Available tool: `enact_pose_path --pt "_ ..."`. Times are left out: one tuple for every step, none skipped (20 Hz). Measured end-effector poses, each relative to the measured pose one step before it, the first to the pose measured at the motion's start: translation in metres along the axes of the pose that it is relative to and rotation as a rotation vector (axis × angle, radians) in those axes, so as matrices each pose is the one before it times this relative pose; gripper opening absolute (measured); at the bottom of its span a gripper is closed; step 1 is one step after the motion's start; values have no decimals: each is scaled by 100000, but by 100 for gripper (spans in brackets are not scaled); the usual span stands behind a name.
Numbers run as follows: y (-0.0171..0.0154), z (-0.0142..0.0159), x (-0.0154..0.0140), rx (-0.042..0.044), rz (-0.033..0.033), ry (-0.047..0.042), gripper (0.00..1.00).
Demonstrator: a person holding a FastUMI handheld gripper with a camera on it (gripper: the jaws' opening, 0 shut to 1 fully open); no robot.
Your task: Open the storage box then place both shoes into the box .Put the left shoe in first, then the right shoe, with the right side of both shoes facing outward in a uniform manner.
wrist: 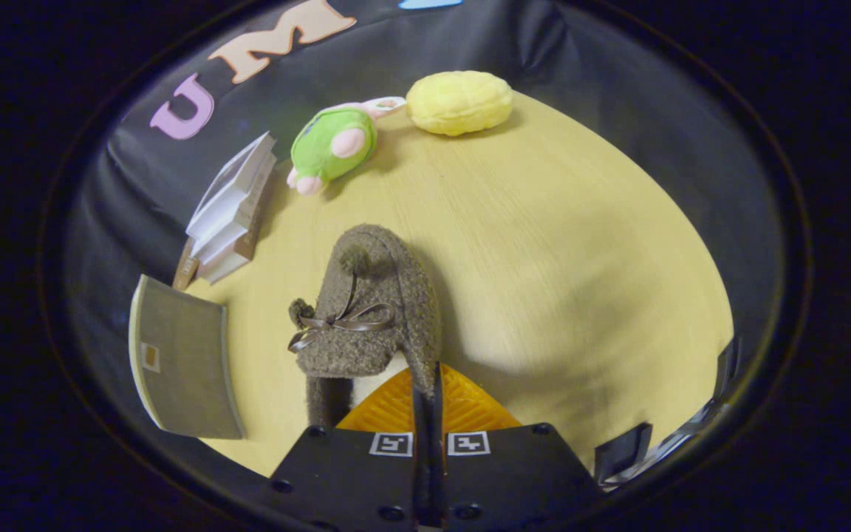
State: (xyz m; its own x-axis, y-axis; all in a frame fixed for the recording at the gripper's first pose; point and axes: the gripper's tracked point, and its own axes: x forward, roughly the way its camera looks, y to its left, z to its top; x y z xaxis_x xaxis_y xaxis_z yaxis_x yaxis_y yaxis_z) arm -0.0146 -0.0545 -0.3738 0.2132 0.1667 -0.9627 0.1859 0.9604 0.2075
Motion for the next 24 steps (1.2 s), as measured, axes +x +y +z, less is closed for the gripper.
enact_pose_path --pt "564 1 -703 2141 1327 -31 3" --pt "934 -55 -438 1492 1328 -65 3" --pt "812 -60 -609 1385 807 -558 3" --pt "737 -123 -526 641 332 -365 3" --pt "712 -31 -485 624 193 -374 3" --pt "880 -103 -478 4 415 -86 3" --pt "954 -20 -547 -164 429 -699 3" --pt "954 -145 -453 -371 239 -414 3" --pt "976 -97 -383 -671 -153 -59 3" --pt "1005 -112 -434 -663 151 -374 3" --pt "1214 -17 -536 -959 858 -501 3" --pt "1284 110 -524 -487 1185 -901 4" --pt "1295 66 -497 -397 1154 -677 4" --pt "1222 -25 -340 -394 711 -1015 4" --pt "1118 76 -296 -540 504 -1122 4" --pt "1383 -136 -258 -631 1206 -591 4" --pt "1428 -78 -335 -155 1729 -736 3" --pt "1512 -121 -216 -185 2019 -183 3" --pt "1579 -221 -333 -148 2185 -149 4" --pt "1507 -128 -200 -261 1986 -246 3" --pt "1519 -150 -268 -659 1462 -408 3" --pt "1571 -109 119 -1081 1515 -585 3" --pt "1623 -142 -117 -1395 1942 -197 3" --pt "1840 -408 88 -765 2126 0 4"
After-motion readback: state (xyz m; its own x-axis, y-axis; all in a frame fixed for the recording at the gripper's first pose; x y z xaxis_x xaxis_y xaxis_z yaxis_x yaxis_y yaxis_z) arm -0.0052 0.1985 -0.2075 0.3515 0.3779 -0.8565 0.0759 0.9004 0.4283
